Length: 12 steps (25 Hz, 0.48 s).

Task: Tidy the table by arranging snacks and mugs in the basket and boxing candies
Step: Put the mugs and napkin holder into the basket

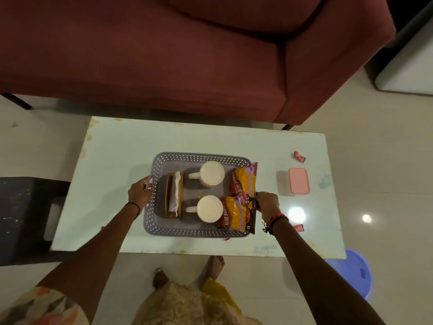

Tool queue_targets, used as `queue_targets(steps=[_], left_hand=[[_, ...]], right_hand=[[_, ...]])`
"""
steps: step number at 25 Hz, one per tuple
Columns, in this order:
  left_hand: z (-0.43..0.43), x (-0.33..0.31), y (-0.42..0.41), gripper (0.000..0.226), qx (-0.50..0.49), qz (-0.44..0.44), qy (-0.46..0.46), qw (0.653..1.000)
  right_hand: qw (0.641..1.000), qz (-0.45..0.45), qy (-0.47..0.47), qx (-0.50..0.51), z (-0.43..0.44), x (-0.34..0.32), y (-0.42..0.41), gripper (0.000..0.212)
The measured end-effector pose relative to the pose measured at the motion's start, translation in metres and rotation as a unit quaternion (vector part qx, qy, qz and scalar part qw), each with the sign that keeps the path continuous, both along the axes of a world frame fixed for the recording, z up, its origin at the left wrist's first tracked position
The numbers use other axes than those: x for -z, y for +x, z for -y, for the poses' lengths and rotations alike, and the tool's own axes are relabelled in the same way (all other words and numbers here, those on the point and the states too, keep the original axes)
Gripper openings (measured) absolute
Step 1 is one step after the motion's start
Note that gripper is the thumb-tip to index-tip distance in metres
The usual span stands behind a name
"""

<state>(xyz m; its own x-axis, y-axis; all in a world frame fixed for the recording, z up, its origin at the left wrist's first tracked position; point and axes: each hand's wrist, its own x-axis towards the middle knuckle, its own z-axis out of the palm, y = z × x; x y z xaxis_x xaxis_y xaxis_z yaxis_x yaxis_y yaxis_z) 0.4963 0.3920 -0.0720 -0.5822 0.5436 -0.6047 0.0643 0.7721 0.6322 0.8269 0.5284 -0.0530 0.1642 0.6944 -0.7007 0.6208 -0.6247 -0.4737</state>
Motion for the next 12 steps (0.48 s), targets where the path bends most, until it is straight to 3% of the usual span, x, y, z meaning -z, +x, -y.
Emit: queue_targets(steps=[1,2,6,12], left_hand=[[-0.009,0.007,0.001,0.045,-0.001,0.004,0.0,1.0],[-0.019,0.014,0.004,0.045,-0.005,0.002,-0.001,1.0],[-0.05,0.036,-0.003,0.047,-0.013,0.016,0.002,1.0],[-0.087,0.061,-0.02,0.047,-0.021,0.018,0.017,0.999]], right_hand=[[0.998,0.042,0.019,-0.046,-0.003,0.004,0.0,0.025],[0.997,0.078,0.017,-0.025,-0.015,0.013,-0.001,0.025],[0.991,-0.064,-0.031,0.114,-0.053,0.052,-0.005,0.027],[0.998,-0.052,-0.02,-0.009,-0.09,0.09,-0.02,0.035]])
